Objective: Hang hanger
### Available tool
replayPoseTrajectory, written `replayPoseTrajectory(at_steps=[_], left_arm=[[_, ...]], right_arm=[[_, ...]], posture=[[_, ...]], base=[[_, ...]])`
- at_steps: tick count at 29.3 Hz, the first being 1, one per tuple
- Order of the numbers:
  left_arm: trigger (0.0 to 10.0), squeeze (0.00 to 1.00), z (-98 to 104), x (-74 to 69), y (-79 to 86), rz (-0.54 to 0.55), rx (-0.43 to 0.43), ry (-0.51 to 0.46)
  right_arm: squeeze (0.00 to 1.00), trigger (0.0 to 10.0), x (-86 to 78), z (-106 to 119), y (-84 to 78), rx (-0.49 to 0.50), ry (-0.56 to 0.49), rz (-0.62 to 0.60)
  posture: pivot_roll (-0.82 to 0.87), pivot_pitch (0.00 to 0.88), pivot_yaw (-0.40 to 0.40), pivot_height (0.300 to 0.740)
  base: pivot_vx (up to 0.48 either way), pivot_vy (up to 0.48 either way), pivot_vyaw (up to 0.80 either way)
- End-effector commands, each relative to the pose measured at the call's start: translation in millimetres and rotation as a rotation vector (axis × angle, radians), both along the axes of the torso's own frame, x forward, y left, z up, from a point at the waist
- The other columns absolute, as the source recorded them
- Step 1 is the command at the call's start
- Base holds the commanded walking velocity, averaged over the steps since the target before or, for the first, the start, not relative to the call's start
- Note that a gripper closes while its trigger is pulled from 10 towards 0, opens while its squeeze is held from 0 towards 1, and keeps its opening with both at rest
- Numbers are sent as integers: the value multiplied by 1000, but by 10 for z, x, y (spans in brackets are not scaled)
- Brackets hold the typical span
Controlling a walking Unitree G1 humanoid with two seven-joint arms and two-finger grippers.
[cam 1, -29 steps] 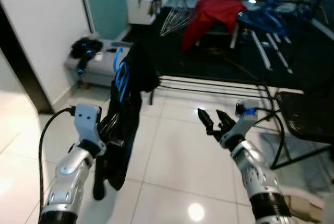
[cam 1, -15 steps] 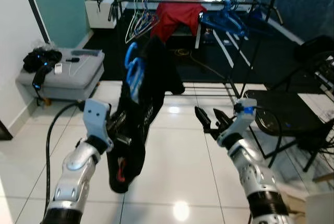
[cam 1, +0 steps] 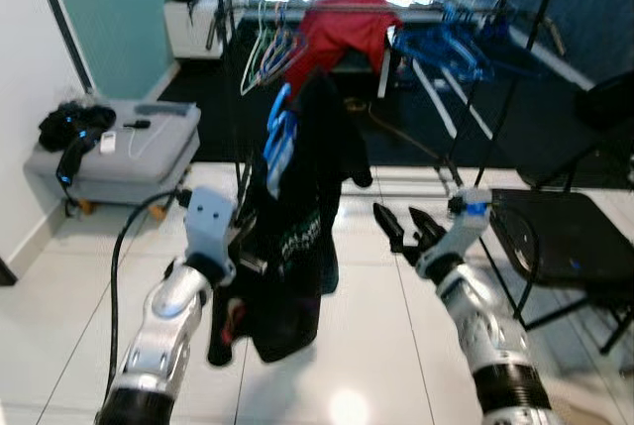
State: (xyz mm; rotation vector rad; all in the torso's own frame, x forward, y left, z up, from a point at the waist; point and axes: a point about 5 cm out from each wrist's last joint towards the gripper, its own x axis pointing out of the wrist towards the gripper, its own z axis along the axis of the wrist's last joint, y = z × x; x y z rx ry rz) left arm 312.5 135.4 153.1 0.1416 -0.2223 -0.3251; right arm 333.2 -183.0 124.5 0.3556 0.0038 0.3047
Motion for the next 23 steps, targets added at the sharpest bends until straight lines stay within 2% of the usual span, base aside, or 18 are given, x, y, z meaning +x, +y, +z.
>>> replayPoseTrajectory(at_steps=[1, 3, 16, 21, 23], left_arm=[[10000, 0, 83, 22, -142, -21, 6, -29], [10000, 0, 89, 4, -232, -56, -2, -26], [10000, 0, 30, -35, -314, -82, 11, -2], [10000, 0, 4, -45, -343, -106, 27, 12], [10000, 0, -10, -51, -370, -117, 40, 18]], right_arm=[[0, 10000, -9, -24, -44, 1, 13, -10], [0, 10000, -13, -24, -51, 3, 13, -11], [0, 10000, -15, -18, -57, -3, 16, -8], [0, 10000, -20, -29, -66, -2, 18, -9], [0, 10000, -21, -32, -71, 5, 18, -10]], posture=[[-34, 11, -14, 740], [-37, 12, -13, 740], [-40, 25, -15, 740], [-39, 15, -15, 740], [-39, 14, -15, 740]], base=[[480, 0, 0], [480, 0, 0], [480, 0, 0], [480, 0, -800], [480, 0, 0]])
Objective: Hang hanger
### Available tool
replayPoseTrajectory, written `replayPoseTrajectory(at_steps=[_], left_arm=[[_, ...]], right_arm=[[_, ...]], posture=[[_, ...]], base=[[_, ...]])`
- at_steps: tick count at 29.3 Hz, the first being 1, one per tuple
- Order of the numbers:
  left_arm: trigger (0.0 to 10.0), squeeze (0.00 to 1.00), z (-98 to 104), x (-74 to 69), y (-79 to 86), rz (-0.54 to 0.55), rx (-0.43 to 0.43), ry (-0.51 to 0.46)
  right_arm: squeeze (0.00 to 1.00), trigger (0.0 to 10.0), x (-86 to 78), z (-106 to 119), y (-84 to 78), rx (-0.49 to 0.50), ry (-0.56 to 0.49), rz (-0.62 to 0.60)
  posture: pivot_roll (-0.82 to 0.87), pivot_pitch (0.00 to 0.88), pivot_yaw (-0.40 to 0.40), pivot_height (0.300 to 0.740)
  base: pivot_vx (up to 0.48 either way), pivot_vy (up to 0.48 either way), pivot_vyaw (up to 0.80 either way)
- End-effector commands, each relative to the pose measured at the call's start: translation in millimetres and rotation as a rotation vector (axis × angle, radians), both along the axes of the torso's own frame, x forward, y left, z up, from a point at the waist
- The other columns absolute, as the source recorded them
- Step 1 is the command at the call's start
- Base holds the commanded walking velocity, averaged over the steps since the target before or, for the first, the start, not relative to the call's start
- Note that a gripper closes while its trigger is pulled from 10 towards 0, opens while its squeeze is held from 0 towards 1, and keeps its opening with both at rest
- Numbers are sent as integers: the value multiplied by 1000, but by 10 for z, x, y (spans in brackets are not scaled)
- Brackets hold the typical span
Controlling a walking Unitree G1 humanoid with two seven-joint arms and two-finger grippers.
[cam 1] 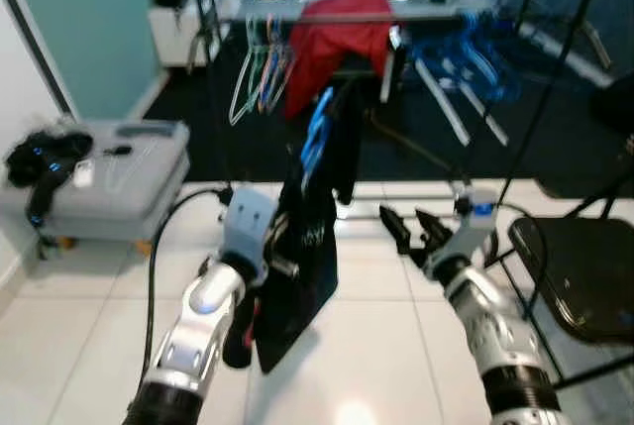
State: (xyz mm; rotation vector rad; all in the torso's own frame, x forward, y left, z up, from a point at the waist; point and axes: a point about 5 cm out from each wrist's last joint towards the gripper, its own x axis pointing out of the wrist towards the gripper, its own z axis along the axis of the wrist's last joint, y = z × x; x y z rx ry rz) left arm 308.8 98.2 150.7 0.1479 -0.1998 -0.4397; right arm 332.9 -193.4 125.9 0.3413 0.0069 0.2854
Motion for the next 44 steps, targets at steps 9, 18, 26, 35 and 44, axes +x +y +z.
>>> replayPoseTrajectory(at_steps=[9, 18, 26, 35, 44], left_arm=[[10000, 0, -17, -30, -83, -24, 30, 14], [10000, 0, -96, -37, -194, -38, 63, 81], [10000, 0, -188, -94, -353, -82, 79, 145], [10000, 0, -206, -120, -401, -55, 53, 193], [10000, 0, -213, -135, -382, -16, 29, 224]], right_arm=[[0, 10000, -28, -61, 31, 17, 12, 13], [0, 10000, -26, -66, 34, 19, 13, 22], [0, 10000, -39, -60, 26, 26, 8, 27], [0, 10000, -51, -64, 4, 25, 12, 25], [0, 10000, -55, -70, -5, 27, 17, 27]], posture=[[-42, 7, -18, 740], [-42, 0, -18, 740], [-53, 1, -19, 740], [-56, 5, -20, 740], [-56, 8, -24, 740]], base=[[480, 0, 0], [480, 0, 0], [480, 0, 0], [480, 0, 0], [447, -38, 0]])
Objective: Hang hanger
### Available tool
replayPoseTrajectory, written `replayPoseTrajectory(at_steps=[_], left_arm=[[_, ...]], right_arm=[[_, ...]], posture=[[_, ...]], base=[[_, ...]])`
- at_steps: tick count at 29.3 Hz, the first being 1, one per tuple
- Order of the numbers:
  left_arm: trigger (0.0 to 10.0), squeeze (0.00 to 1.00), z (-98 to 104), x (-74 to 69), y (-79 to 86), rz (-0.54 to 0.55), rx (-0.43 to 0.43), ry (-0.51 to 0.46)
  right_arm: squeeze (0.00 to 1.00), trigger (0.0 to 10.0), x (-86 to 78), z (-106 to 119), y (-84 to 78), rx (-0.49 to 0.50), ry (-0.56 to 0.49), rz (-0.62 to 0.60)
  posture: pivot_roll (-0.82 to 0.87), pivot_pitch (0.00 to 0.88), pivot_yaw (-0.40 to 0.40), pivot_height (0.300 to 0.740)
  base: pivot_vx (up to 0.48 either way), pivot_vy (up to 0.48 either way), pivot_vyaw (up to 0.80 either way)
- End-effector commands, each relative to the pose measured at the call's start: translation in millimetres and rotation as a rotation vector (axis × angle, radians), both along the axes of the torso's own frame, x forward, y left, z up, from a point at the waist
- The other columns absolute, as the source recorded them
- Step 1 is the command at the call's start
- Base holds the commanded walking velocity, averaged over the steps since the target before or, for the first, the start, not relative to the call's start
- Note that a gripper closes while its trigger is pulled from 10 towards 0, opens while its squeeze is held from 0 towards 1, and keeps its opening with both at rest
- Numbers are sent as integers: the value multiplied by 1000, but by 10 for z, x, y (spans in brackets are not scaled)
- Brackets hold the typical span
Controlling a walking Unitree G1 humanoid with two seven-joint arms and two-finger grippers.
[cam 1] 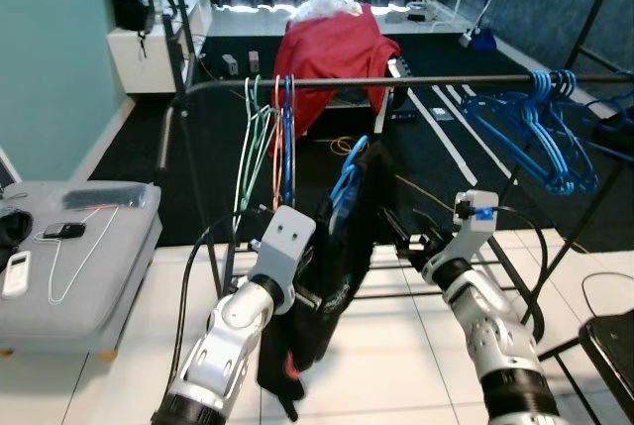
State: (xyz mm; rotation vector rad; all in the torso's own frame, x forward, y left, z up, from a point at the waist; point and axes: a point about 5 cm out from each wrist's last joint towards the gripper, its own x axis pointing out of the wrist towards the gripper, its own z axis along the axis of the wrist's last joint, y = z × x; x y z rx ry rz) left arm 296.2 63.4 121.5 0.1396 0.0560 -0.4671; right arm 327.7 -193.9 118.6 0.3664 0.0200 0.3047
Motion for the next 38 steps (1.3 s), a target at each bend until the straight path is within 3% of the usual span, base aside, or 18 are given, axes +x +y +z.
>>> replayPoseTrajectory(at_steps=[1, 11, 14, 21, 32, 38], left_arm=[[10000, 0, 81, -14, -45, -7, -25, -24], [10000, 0, 81, -62, -95, -17, -42, -7], [10000, 0, 115, -76, -79, -1, -100, -6], [10000, 0, 128, -111, -96, -11, -103, 8], [10000, 0, 151, -103, -148, -6, -118, 22], [10000, 0, 137, -42, -53, 52, -116, 32]], right_arm=[[0, 10000, -2, 3, 0, 4, 4, 6], [0, 10000, -7, -3, -3, 10, 7, 4], [0, 10000, -10, -5, -7, 11, 9, 4], [0, 10000, -8, -4, -11, 11, 11, 6], [0, 10000, -8, -1, -11, 10, 11, 5], [0, 10000, 2, 0, -4, 14, 12, 2]], posture=[[-56, 8, -24, 740], [-59, 11, -24, 740], [-58, 12, -26, 740], [-57, 12, -27, 740], [-57, 12, -28, 740], [-57, 10, -22, 740]], base=[[285, -382, 0], [135, -421, 0], [0, 0, 0], [0, 0, 0], [0, -462, 0], [0, -472, 0]])
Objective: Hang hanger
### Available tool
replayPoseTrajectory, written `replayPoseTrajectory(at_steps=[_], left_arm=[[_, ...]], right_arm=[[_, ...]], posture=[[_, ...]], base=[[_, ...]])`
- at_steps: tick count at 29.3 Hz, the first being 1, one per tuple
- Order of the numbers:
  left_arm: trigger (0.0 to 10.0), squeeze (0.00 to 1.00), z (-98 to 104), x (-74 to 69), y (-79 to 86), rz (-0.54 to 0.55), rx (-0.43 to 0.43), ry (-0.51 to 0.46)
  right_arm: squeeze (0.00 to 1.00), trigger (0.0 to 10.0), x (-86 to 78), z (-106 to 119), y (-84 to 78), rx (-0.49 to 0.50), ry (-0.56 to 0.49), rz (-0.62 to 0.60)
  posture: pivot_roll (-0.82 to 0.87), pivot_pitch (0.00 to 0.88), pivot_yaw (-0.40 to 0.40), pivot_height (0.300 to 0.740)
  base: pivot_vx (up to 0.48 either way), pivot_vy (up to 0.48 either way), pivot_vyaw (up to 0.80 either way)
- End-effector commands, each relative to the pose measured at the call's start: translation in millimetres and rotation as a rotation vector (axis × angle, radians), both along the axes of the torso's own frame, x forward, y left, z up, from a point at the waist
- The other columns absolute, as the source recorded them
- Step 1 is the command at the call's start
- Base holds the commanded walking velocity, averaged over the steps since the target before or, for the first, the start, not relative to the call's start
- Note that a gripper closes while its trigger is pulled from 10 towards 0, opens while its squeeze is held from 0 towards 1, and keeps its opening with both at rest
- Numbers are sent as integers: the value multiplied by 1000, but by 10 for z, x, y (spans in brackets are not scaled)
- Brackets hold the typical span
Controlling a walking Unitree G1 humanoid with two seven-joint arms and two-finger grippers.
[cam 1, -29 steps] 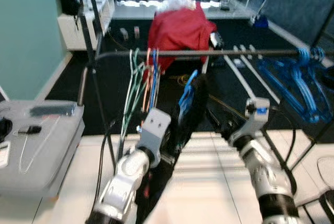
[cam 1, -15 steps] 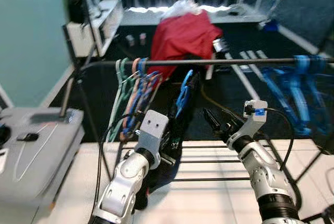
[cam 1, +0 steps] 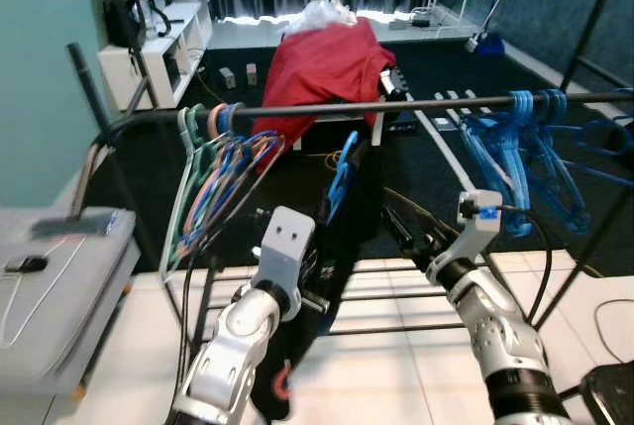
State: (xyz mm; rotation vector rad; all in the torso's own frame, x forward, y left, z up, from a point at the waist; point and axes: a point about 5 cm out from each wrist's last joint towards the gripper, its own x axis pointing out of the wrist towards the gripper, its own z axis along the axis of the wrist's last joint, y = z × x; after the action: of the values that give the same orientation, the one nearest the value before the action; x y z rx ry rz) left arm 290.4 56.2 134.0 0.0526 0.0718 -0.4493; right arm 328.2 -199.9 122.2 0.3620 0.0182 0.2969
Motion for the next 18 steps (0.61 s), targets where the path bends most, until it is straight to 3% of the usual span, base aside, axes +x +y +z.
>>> replayPoseTrajectory(at_steps=[1, 3, 4, 5, 9, 11, 18], left_arm=[[10000, 0, -1, 40, 74, 65, -30, 3], [10000, 0, -9, 53, 110, 88, -26, 6], [10000, 0, -27, 80, 184, 129, -28, 17], [10000, 0, -64, 147, 397, 231, -4, 32], [10000, 0, -89, 193, 563, 307, 33, 42], [10000, 0, -131, 232, 793, 409, 96, 58], [10000, 0, -141, 253, 947, 473, 124, 61]], right_arm=[[0, 10000, -3, -37, 58, 18, 13, 10], [0, 10000, -3, -37, 59, 18, 14, 9], [0, 10000, -2, -38, 62, 17, 14, 10], [0, 10000, 0, -39, 68, 16, 15, 11], [0, 10000, 1, -40, 72, 16, 15, 12], [0, 10000, 4, -40, 78, 16, 15, 12], [0, 10000, 8, -39, 84, 19, 14, 11]], posture=[[-57, 10, -21, 740], [-57, 10, -21, 740], [-58, 8, -21, 740], [-56, 8, -21, 740], [-56, 8, -21, 740], [-56, 8, -17, 740], [-53, 6, -13, 740]], base=[[0, -401, 0], [0, -401, 0], [0, 0, 0], [0, 0, 0], [0, 0, 0], [240, 0, 0], [480, 0, 0]])
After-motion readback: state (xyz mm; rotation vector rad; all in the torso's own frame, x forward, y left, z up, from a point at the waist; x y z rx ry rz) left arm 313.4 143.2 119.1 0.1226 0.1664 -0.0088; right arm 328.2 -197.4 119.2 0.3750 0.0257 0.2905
